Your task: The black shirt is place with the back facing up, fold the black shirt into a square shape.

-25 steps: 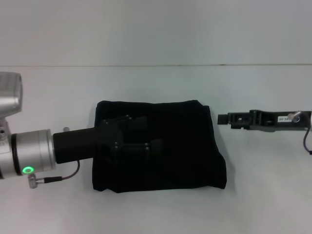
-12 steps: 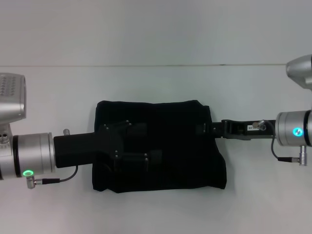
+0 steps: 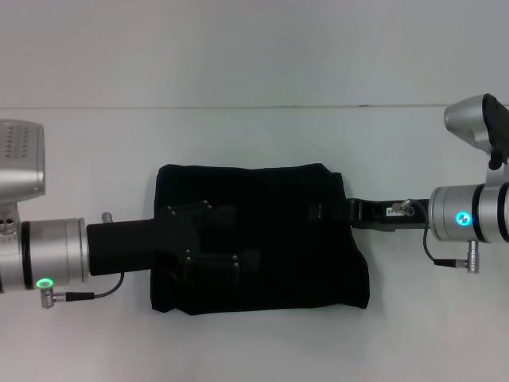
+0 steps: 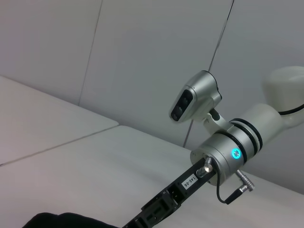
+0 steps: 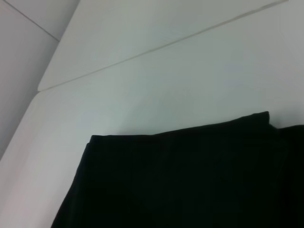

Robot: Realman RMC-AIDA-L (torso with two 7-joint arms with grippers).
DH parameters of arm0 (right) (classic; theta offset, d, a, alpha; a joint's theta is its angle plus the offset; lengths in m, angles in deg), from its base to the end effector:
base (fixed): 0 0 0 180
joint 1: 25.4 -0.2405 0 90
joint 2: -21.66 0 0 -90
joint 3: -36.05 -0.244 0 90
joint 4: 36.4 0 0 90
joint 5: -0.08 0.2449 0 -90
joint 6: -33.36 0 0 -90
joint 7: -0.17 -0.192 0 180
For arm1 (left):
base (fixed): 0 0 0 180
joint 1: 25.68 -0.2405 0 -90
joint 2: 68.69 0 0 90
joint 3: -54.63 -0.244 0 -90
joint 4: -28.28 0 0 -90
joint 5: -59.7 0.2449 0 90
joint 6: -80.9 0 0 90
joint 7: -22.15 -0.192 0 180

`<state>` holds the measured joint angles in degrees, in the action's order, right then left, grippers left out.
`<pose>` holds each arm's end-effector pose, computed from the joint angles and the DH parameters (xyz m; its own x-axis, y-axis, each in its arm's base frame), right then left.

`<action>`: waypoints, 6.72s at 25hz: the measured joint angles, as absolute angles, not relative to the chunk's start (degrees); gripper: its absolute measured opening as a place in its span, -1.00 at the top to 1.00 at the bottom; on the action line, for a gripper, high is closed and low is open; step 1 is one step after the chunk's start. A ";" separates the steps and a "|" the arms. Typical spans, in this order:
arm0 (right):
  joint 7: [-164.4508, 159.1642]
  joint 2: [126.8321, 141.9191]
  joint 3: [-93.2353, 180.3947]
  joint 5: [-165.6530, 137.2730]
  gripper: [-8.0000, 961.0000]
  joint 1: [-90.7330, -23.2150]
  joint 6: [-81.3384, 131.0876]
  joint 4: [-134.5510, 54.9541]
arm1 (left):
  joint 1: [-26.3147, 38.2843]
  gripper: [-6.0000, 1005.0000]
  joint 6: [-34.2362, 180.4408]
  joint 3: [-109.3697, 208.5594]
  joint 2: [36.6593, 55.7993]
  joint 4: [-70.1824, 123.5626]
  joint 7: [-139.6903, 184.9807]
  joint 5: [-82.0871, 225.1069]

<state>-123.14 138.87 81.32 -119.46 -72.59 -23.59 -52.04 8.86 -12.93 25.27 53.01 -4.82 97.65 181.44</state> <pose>0.2553 0.4392 -0.1121 0.2786 -0.8664 -0.4143 -0.9573 -0.2851 -0.0476 -0.2349 0.3593 -0.0554 0.7592 0.3350 0.5580 0.4340 -0.8995 -0.0505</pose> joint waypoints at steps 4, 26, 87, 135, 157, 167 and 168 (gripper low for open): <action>-123.14 139.01 81.32 -119.46 -0.51 -72.60 -22.95 -51.86 | 8.86 -0.89 -12.92 25.27 52.96 -5.03 97.64 181.49; -120.53 140.63 80.70 -118.92 0.27 -72.71 -21.52 -52.34 | 8.54 -0.89 -12.35 25.28 52.99 -4.85 97.79 181.51; -114.70 134.65 74.49 -115.19 -0.78 -63.59 -34.96 -66.65 | 15.20 -0.89 22.77 21.70 51.62 -4.16 141.38 182.09; -111.09 135.54 74.67 -114.71 -0.78 -65.06 -34.57 -66.06 | 18.48 0.55 36.86 13.58 52.14 3.02 142.03 183.05; -109.64 136.68 74.89 -114.75 -0.78 -64.81 -34.49 -65.93 | 22.28 0.89 39.16 12.64 51.70 2.90 142.01 183.29; -106.19 136.66 74.42 -113.26 -0.78 -64.56 -34.90 -66.35 | 16.86 0.42 33.57 14.48 50.98 -4.93 143.47 183.23; -104.88 136.59 74.41 -112.58 -0.78 -64.51 -35.36 -66.42 | 14.85 0.37 27.62 16.26 51.40 -9.10 143.17 183.15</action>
<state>-104.88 136.59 74.41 -112.58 -64.51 -35.36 -66.42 14.85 27.62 16.26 51.40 -9.10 143.17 183.15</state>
